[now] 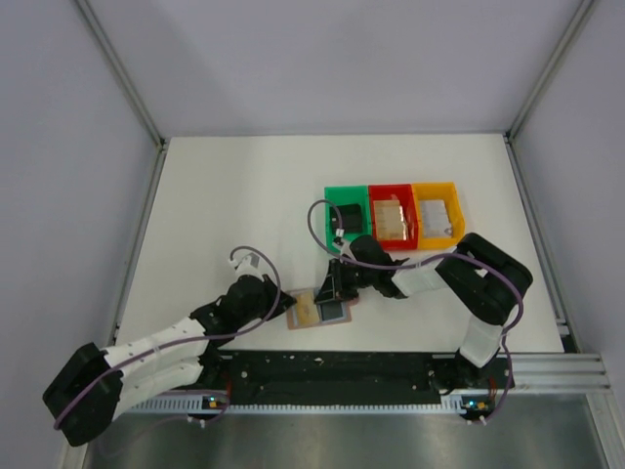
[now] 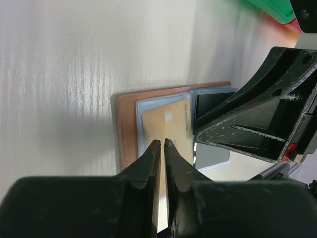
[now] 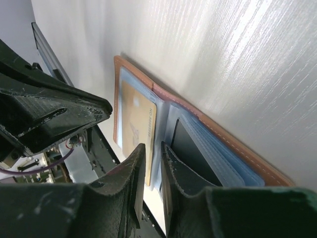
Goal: Take the credit cards out of the card holder
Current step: Remove the credit card from the card holder.
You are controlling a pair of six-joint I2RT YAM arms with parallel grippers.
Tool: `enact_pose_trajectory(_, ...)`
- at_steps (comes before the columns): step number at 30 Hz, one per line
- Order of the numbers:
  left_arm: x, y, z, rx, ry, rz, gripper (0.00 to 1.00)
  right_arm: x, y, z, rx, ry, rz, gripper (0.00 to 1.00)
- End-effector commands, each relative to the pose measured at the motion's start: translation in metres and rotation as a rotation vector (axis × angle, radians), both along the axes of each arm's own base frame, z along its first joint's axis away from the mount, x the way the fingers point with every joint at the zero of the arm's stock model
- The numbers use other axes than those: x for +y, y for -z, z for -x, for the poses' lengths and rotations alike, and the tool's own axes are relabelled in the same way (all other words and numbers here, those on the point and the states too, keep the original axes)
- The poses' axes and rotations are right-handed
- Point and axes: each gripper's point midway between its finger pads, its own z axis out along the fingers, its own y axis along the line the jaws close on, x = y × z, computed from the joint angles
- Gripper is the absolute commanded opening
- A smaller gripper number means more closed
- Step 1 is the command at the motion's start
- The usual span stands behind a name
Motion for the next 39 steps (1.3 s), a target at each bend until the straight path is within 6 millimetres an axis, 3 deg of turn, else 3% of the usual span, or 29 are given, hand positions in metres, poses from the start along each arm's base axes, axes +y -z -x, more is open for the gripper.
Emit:
enact_pose_trajectory(1,0.005,0.002,0.002,0.003,0.004,-0.031,0.12,0.003,0.000,-0.004,-0.035,-0.002,0.022,0.19)
enact_pose_trajectory(12,-0.010,0.026,0.017,0.120,0.110,-0.052,0.08,0.009,-0.003,-0.002,-0.031,-0.023,-0.003,0.14)
enact_pose_trajectory(19,-0.001,0.035,0.019,0.139,0.093,-0.099,0.05,0.010,-0.012,0.001,-0.043,-0.042,-0.035,0.00)
enact_pose_trajectory(31,0.000,0.039,0.021,0.143,0.096,-0.104,0.00,-0.016,-0.010,-0.002,-0.060,-0.051,-0.032,0.00)
enact_pose_trajectory(34,-0.004,0.031,0.017,0.110,0.102,-0.070,0.07,-0.012,-0.018,0.000,-0.061,-0.060,-0.079,0.00)
enact_pose_trajectory(39,-0.010,0.007,0.011,0.018,0.077,0.051,0.42,-0.005,-0.031,0.001,-0.060,-0.056,-0.170,0.00)
